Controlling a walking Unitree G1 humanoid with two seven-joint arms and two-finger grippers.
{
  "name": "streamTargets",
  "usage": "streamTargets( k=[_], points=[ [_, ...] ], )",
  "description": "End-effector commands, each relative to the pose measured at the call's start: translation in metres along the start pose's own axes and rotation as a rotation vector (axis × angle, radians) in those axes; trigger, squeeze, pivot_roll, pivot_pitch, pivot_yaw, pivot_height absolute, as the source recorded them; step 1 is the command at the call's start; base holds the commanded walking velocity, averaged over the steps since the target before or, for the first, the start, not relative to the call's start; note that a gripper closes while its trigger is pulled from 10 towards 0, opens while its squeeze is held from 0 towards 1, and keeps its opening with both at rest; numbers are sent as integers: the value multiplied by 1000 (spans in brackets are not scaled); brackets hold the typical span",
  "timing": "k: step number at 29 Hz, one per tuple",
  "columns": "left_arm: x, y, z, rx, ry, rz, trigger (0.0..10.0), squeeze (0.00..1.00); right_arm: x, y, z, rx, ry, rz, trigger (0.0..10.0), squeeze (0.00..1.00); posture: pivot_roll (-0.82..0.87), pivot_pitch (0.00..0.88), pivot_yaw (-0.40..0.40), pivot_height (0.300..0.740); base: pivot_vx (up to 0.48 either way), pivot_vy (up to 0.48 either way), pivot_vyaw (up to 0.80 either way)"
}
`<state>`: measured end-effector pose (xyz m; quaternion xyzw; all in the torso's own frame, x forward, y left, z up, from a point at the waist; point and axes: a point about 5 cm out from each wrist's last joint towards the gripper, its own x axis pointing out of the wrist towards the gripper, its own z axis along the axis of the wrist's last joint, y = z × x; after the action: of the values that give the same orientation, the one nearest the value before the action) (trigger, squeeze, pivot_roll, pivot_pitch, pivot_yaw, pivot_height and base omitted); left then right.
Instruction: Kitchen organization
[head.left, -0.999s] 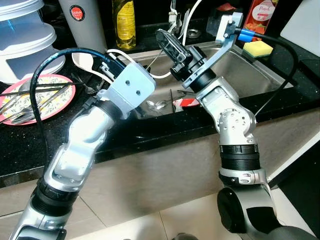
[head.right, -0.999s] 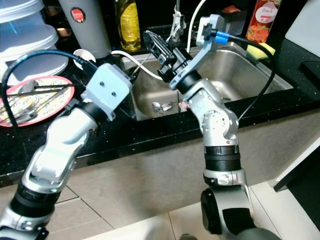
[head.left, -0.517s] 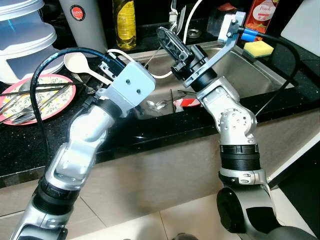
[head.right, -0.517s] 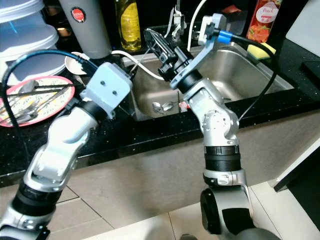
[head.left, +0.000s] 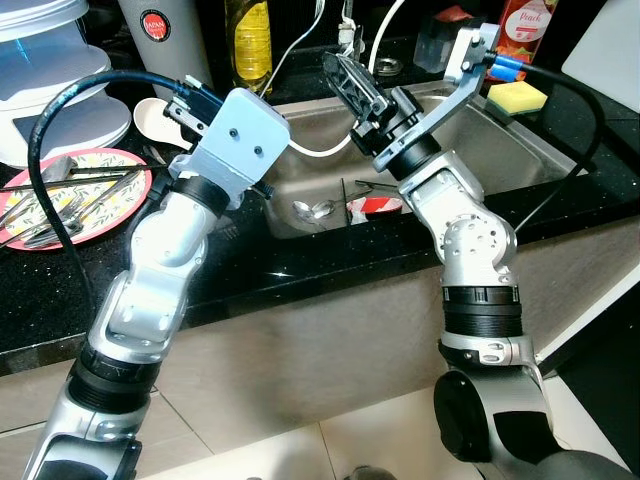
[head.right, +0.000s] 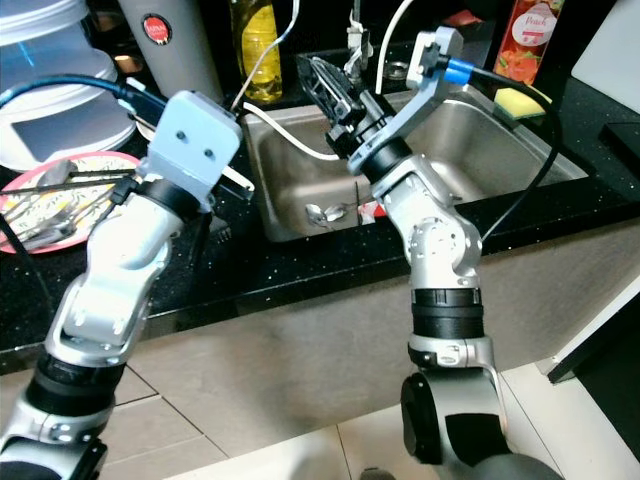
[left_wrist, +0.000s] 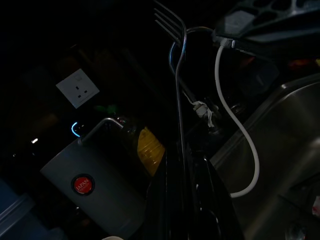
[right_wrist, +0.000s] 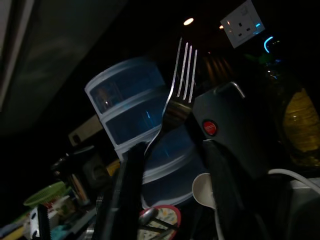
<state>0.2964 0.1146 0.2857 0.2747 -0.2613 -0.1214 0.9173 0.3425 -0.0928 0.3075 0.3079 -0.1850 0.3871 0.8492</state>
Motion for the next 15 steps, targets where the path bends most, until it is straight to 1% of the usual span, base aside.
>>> streamTargets(
  k=[1, 5, 10, 11, 12, 13, 14, 15],
  points=[
    [1, 2, 7, 6, -35, 10, 10000, 0, 1, 2, 3, 13, -19, 11, 10000, 1000, -17, 0, 33, 740, 0, 0, 0],
    [2, -2, 10, -1, -55, -9, 10000, 0, 2, 3, 3, 24, -23, 17, 10000, 1000, -17, 0, 35, 740, 0, 0, 0],
    [2, -12, 15, -22, -79, -52, 10000, 0, 2, 4, 2, 34, -18, 30, 10000, 1000, -17, 0, 35, 740, 0, 0, 0],
    [2, -17, 17, -31, -85, -67, 10000, 0, 2, 4, 2, 33, -17, 27, 10000, 0, -16, 0, 35, 740, 0, 0, 0],
    [2, -17, 17, -31, -85, -67, 10000, 0, 2, 4, 2, 33, -17, 27, 10000, 0, -16, 0, 35, 740, 0, 0, 0],
    [1, -21, 19, -39, -93, -84, 10000, 0, 2, 4, 2, 33, -15, 26, 10000, 0, -15, 0, 36, 740, 0, 0, 0],
    [1, -21, 19, -39, -93, -84, 10000, 0, 2, 4, 2, 33, -15, 26, 10000, 0, -15, 0, 36, 740, 0, 0, 0],
    [1, -26, 20, -48, -99, -100, 10000, 0, 2, 5, 1, 33, -14, 27, 10000, 0, -15, 0, 37, 740, 0, 0, 0]
  ],
)
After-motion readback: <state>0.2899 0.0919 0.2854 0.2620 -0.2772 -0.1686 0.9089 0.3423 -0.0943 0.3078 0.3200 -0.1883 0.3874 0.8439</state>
